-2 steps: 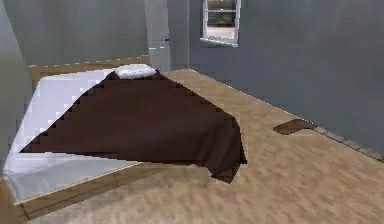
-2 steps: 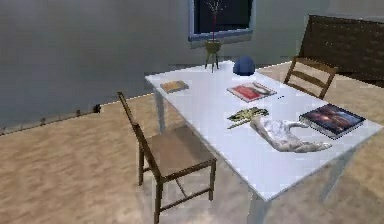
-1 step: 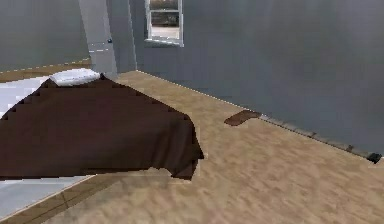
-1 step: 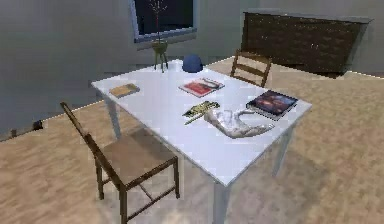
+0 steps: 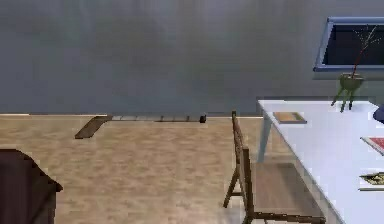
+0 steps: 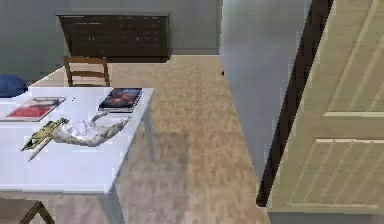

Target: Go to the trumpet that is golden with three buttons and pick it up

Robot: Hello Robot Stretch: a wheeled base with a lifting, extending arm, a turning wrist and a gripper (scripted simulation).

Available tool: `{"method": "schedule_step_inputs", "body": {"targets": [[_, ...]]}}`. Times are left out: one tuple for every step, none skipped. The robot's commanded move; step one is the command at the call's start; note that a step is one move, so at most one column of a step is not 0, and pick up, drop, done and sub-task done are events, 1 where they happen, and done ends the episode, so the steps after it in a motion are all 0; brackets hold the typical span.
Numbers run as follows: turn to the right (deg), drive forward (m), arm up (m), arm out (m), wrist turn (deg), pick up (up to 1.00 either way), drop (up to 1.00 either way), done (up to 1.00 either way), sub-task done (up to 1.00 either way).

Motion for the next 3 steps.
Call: {"method": "schedule_step_inputs", "body": {"targets": [[45.0,0.00,0.00,0.00,0.0,0.00,0.00,0.00,0.00],[42.0,0.00,0.00,0.00,0.0,0.00,0.00,0.00,0.00],[0.0,1.00,0.00,0.00,0.0,0.00,0.00,0.00,0.00]]}}
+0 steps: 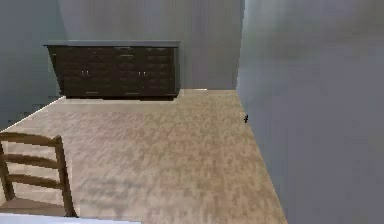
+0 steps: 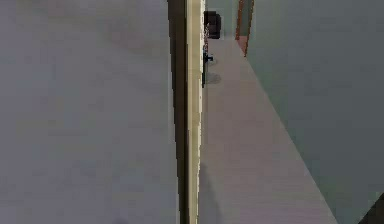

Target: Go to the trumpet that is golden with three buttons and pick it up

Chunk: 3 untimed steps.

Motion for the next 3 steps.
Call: {"method": "schedule_step_inputs", "body": {"targets": [[3.0,0.00,0.00,0.00,0.0,0.00,0.00,0.00,0.00],[0.0,0.65,0.00,0.00,0.0,0.00,0.00,0.00,0.00],[-39.0,0.00,0.00,0.00,0.0,0.00,0.00,0.00,0.00]]}}
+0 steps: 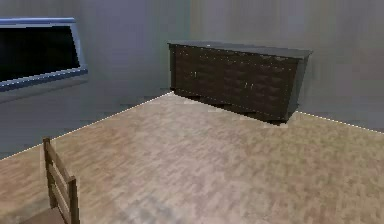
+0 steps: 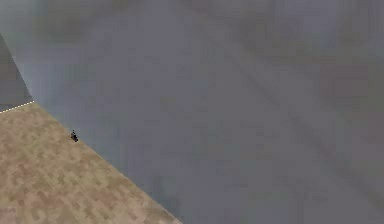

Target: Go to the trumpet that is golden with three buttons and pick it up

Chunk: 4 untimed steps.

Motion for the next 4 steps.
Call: {"method": "schedule_step_inputs", "body": {"targets": [[0.0,0.15,0.00,0.00,0.0,0.00,0.00,0.00,0.00],[-45.0,0.00,0.00,0.00,0.0,0.00,0.00,0.00,0.00],[0.0,0.35,0.00,0.00,0.0,0.00,0.00,0.00,0.00],[-45.0,0.00,0.00,0.00,0.0,0.00,0.00,0.00,0.00]]}}
